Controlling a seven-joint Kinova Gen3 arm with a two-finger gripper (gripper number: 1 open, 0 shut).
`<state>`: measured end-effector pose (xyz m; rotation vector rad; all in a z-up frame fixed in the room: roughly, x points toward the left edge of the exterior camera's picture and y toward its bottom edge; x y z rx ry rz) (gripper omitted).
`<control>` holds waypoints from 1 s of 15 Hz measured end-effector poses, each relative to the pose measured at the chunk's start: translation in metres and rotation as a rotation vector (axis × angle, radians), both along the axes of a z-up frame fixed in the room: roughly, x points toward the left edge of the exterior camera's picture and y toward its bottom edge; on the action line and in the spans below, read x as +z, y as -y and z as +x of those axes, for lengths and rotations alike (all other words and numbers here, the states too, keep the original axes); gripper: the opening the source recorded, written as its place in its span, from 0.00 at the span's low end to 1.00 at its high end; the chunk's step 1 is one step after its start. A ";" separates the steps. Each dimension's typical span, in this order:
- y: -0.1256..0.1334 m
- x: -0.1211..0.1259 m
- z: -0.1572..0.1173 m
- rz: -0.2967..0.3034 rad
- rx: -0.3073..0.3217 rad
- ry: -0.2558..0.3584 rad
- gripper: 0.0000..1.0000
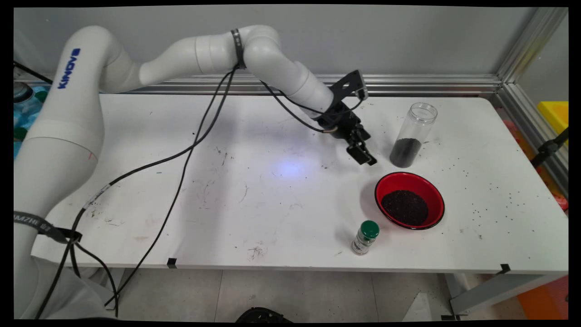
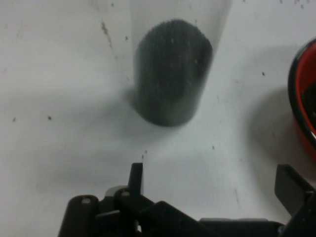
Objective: Pick up the black seasoning powder from the table
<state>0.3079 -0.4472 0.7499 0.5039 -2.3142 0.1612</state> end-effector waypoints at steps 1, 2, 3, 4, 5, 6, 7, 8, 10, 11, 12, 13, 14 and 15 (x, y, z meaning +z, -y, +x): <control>0.003 -0.003 -0.005 0.001 0.006 -0.011 1.00; 0.006 -0.005 -0.009 0.002 0.011 -0.022 1.00; 0.008 -0.007 -0.013 0.002 0.016 -0.030 1.00; 0.011 -0.010 -0.017 0.003 0.022 -0.040 1.00; 0.013 -0.012 -0.020 0.004 0.027 -0.049 1.00; 0.015 -0.014 -0.022 0.005 0.030 -0.054 1.00; 0.017 -0.016 -0.026 0.006 0.034 -0.061 1.00; 0.018 -0.017 -0.028 0.007 0.037 -0.066 1.00; 0.022 -0.022 -0.035 0.009 0.046 -0.080 1.00; 0.024 -0.025 -0.039 0.011 0.051 -0.087 1.00; 0.026 -0.027 -0.042 0.012 0.055 -0.093 1.00; 0.027 -0.028 -0.044 0.012 0.058 -0.097 1.00; 0.029 -0.031 -0.047 0.014 0.062 -0.103 1.00; 0.030 -0.032 -0.049 0.014 0.064 -0.106 1.00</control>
